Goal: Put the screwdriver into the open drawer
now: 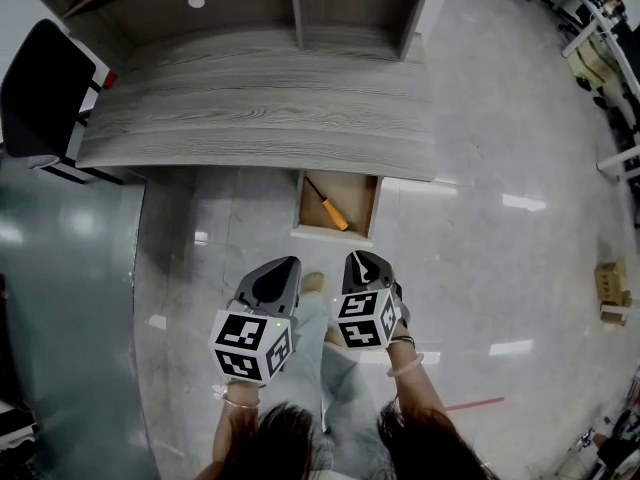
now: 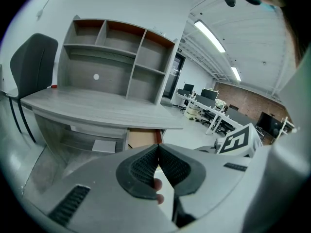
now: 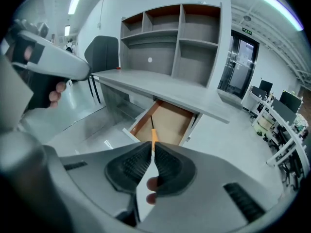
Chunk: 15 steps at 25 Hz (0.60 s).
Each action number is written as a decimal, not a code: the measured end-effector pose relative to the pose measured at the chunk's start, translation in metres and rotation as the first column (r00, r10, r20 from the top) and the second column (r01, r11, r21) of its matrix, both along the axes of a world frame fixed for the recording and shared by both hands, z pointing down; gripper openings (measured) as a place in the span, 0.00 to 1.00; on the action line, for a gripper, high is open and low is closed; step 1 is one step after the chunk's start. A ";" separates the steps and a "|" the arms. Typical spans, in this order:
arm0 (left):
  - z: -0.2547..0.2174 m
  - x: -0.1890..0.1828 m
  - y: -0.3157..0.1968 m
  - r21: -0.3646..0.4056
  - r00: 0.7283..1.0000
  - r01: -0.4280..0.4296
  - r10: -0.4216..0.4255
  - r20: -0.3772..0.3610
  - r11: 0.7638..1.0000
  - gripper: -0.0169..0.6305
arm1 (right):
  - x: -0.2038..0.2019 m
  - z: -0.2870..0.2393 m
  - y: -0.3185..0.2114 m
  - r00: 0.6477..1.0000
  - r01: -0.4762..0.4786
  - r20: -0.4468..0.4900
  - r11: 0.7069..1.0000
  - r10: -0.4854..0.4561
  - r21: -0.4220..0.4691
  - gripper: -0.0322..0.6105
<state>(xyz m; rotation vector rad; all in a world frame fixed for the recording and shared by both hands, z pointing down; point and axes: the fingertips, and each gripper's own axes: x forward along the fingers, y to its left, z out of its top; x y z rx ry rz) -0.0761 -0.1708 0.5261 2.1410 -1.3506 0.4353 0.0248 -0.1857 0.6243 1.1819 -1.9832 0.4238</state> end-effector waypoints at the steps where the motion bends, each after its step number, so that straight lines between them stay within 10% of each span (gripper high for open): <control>1: -0.004 0.001 0.003 0.003 1.000 0.002 -0.002 0.000 1.000 0.05 | 0.002 -0.005 0.003 1.000 -0.004 0.002 1.000 0.004 0.006 0.11; 15: -0.056 0.027 0.039 0.048 1.000 -0.023 0.023 0.013 0.999 0.05 | 0.020 -0.075 0.054 0.996 -0.074 0.057 0.995 0.070 0.066 0.09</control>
